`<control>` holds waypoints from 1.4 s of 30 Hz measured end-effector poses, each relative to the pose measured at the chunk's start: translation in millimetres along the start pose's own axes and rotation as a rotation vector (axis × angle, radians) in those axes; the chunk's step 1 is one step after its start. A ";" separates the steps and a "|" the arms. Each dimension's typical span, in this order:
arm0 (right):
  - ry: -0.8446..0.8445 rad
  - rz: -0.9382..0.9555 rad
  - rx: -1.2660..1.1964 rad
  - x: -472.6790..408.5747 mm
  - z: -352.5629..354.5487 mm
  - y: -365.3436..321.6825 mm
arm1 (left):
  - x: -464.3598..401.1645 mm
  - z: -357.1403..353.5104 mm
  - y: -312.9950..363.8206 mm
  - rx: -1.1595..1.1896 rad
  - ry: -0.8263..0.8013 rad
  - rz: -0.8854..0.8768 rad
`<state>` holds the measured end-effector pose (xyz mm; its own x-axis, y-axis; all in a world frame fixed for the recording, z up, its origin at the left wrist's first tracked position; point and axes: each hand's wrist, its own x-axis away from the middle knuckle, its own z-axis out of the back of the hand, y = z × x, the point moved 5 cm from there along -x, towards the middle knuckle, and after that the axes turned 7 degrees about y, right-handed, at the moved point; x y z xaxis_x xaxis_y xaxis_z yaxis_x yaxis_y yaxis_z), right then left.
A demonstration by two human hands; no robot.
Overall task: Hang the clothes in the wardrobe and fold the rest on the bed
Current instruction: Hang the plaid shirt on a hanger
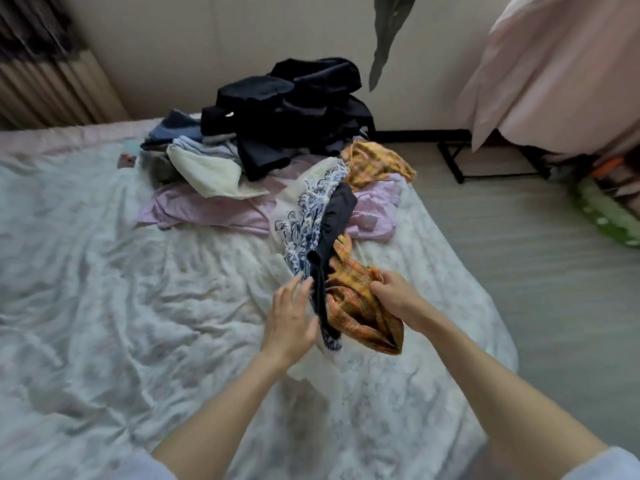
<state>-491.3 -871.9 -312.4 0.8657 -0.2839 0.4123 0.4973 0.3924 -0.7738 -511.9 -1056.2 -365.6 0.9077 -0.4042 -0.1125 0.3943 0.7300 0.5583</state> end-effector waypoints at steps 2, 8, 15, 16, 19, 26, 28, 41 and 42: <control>0.041 0.036 -0.020 17.3 22.0 -5.8 | -8.0 1.6 8.1 0.049 0.004 0.015; 0.376 0.117 -0.452 82.6 102.9 -14.4 | -23.6 5.5 73.0 0.104 -0.037 -0.226; 0.625 0.095 -0.867 148.7 148.7 17.2 | -11.8 -7.8 143.0 0.186 -0.142 -0.414; 0.667 0.090 -0.876 157.2 151.4 23.9 | -9.0 -9.1 148.8 0.190 -0.146 -0.428; 0.841 0.078 -0.841 195.7 162.6 43.1 | -4.2 -8.4 175.1 0.184 -0.112 -0.501; 1.068 0.048 -0.759 282.1 179.5 75.7 | 3.9 -28.3 276.0 -0.070 -0.284 -0.728; 1.104 0.029 -0.759 297.1 181.8 84.5 | 18.0 -36.4 300.4 -0.020 -0.367 -0.772; 1.109 -0.089 -1.022 375.8 211.2 159.4 | 113.4 -17.3 396.9 0.450 -0.566 -0.293; 1.021 -0.106 -0.960 382.3 207.2 164.7 | 117.0 -14.9 398.5 0.529 -0.592 -0.161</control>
<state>-66.5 -734.5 -182.5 0.1978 -0.9385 0.2829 -0.0352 -0.2953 -0.9548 -246.4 -804.4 -168.6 0.5610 -0.8148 0.1465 0.2589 0.3407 0.9038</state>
